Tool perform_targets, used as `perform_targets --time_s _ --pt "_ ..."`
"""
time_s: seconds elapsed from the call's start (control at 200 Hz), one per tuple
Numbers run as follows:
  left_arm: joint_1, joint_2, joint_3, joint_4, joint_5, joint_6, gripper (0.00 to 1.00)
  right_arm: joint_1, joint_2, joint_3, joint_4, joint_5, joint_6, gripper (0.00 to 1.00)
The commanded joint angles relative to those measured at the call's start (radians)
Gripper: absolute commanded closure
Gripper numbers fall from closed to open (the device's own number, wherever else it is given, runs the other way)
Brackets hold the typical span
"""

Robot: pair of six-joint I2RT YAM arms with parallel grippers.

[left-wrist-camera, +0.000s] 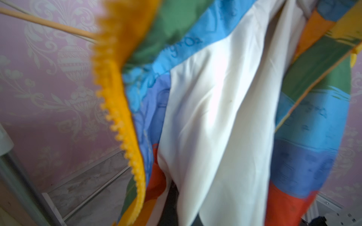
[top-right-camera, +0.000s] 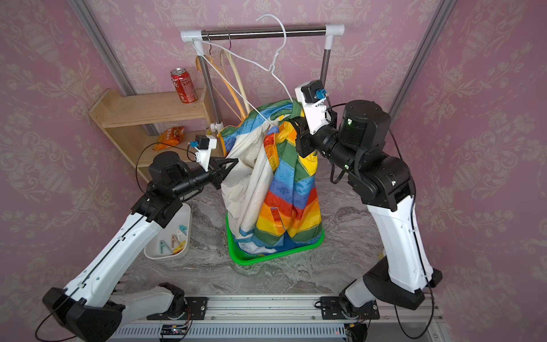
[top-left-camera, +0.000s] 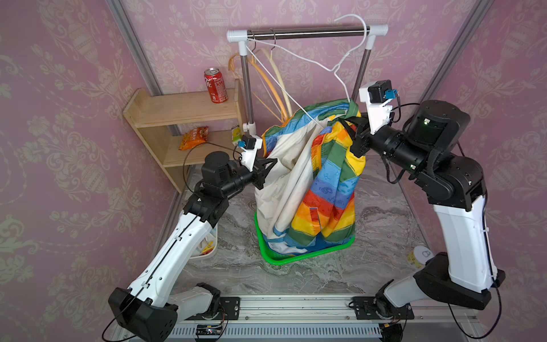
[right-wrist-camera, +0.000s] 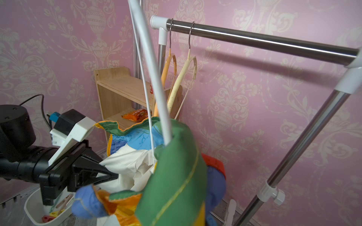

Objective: Remove the clothespins securing jackets to the hanger
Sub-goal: Remove the jacket from the hanger.

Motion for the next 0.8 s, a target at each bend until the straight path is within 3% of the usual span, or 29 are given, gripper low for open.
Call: perform_targets --time_s 0.0,0.14,0.25,0.345,0.555,0.795 --pt "-0.052 -0.079 -0.092 -0.051 -0.119 -0.062 1.00 -0.048 0.015 -0.014 -0.004 -0.290 0.122 1.00" --pt "-0.156 -0.166 -0.268 -0.071 -0.232 -0.165 1.00 -0.042 -0.118 -0.298 0.070 -0.353 0.168 1.00" --pt "-0.221 -0.162 -0.360 -0.140 -0.300 -0.199 1.00 -0.042 -0.286 -0.543 0.189 -0.292 0.205 1.00" --pt "-0.246 -0.114 -0.430 -0.121 -0.322 -0.199 1.00 -0.043 -0.367 -0.652 0.211 -0.247 0.221 1.00" --pt "-0.328 0.051 -0.450 -0.056 -0.380 -0.137 1.00 -0.042 -0.345 -0.779 0.213 -0.255 0.263 1.00" --pt "-0.442 0.184 -0.450 -0.195 -0.458 -0.003 1.00 0.022 -0.333 -0.949 0.190 -0.177 0.298 1.00"
